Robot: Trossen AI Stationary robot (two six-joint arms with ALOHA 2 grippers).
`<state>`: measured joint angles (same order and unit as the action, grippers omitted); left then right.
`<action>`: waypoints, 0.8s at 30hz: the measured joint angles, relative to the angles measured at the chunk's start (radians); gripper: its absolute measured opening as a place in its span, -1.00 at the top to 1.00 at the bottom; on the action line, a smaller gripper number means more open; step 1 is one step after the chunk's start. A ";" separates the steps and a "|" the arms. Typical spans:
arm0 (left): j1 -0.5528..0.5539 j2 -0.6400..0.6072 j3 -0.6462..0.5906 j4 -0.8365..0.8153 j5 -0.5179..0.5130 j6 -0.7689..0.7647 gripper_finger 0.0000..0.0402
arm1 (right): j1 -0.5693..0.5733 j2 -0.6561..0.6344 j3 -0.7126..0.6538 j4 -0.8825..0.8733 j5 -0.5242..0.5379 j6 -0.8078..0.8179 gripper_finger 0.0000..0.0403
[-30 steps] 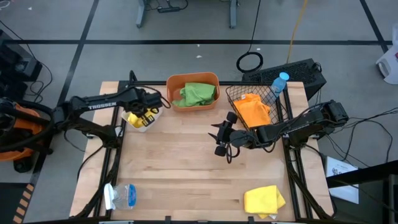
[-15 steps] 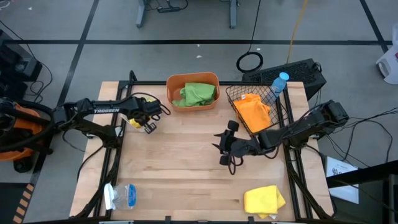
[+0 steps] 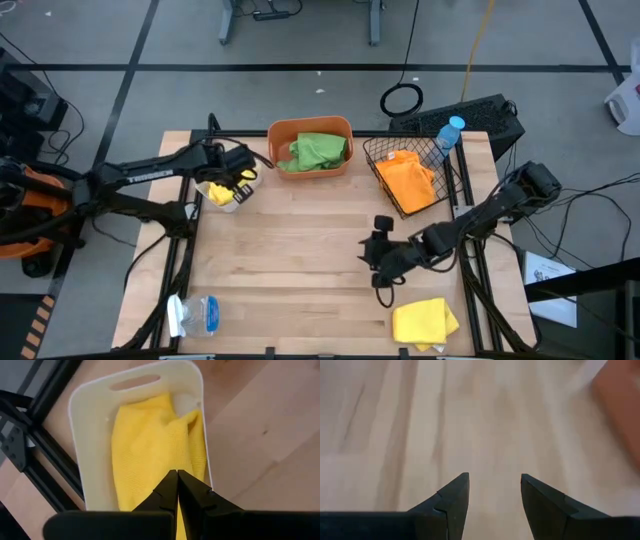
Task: Sort microfiber towel by color & place in baskets
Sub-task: Put the yellow towel into the white bin
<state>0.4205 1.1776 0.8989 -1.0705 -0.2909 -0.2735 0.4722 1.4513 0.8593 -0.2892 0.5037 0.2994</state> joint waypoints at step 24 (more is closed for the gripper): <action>-0.475 -0.025 -0.036 0.522 0.164 0.044 0.93 | 0.323 -0.042 0.000 -0.270 -0.442 0.786 -0.01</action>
<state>-0.0548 1.1526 0.8627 -0.5489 -0.1272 -0.2295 0.7949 1.4095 0.8597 -0.5591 0.0612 1.0849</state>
